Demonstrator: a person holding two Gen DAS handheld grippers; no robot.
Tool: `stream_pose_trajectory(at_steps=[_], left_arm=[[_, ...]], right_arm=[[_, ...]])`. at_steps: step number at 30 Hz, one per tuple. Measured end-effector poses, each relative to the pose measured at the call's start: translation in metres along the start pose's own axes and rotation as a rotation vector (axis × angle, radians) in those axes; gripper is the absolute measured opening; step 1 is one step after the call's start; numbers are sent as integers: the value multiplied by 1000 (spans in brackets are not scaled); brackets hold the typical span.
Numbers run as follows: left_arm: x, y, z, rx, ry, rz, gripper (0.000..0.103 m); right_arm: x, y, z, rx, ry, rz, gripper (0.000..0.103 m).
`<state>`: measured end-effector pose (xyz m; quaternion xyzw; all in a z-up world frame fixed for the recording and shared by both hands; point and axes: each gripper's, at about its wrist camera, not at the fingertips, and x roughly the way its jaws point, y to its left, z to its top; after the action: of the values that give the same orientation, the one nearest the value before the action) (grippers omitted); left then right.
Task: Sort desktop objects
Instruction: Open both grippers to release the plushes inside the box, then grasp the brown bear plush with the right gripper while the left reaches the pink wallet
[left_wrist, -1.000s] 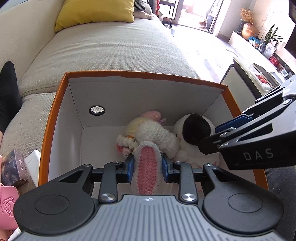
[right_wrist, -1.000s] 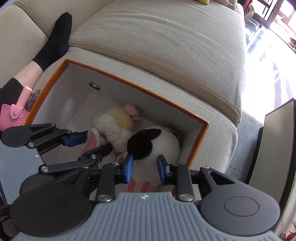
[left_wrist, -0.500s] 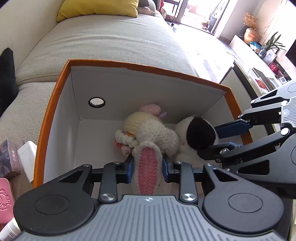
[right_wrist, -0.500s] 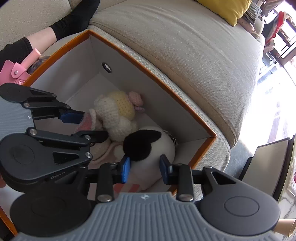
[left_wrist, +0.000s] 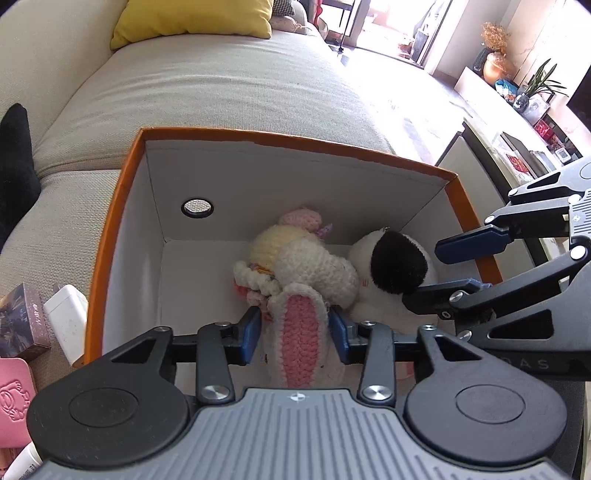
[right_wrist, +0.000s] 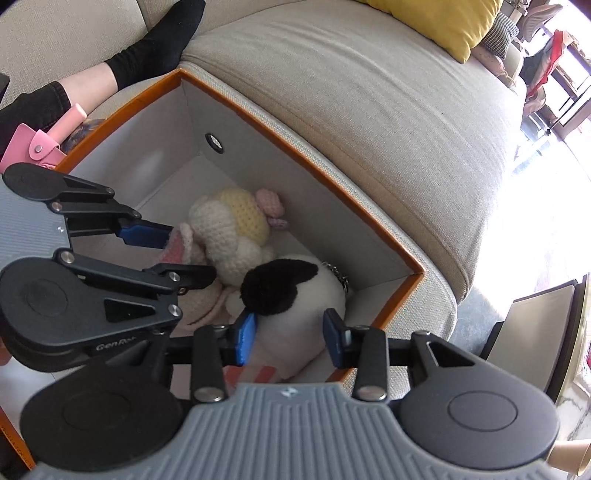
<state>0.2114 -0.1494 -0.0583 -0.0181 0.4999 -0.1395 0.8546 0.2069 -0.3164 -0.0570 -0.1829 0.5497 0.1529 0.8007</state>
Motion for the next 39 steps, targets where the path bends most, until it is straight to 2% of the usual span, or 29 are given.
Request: stream_pose_trajectory(at_steps=[9, 12, 16, 21, 27, 31, 33, 36, 39], left_arm=[[-33, -1, -6, 22, -44, -43, 59], [-51, 0, -10, 33, -88, -43, 59], [-79, 10, -18, 33, -155, -31, 60], [-117, 34, -33, 21, -210, -1, 59], [-154, 75, -56, -27, -221, 70, 59], [-176, 108, -77, -78, -207, 109, 59], [-186, 126, -89, -110, -197, 133, 59], [-195, 151, -107, -153, -166, 160, 59], [-198, 166, -124, -168, -124, 153, 59]], right_arm=[[-30, 1, -17, 42, -53, -19, 53], [-36, 17, -20, 62, -153, -25, 53], [-56, 31, -30, 123, -298, 20, 55], [-73, 74, -29, 98, -410, 46, 57], [-87, 130, -17, 69, -502, 166, 59], [-79, 167, -5, 68, -476, 249, 53], [-72, 182, -3, 67, -450, 291, 44], [-61, 207, -4, 43, -403, 309, 33], [-52, 221, -5, 21, -356, 349, 24]])
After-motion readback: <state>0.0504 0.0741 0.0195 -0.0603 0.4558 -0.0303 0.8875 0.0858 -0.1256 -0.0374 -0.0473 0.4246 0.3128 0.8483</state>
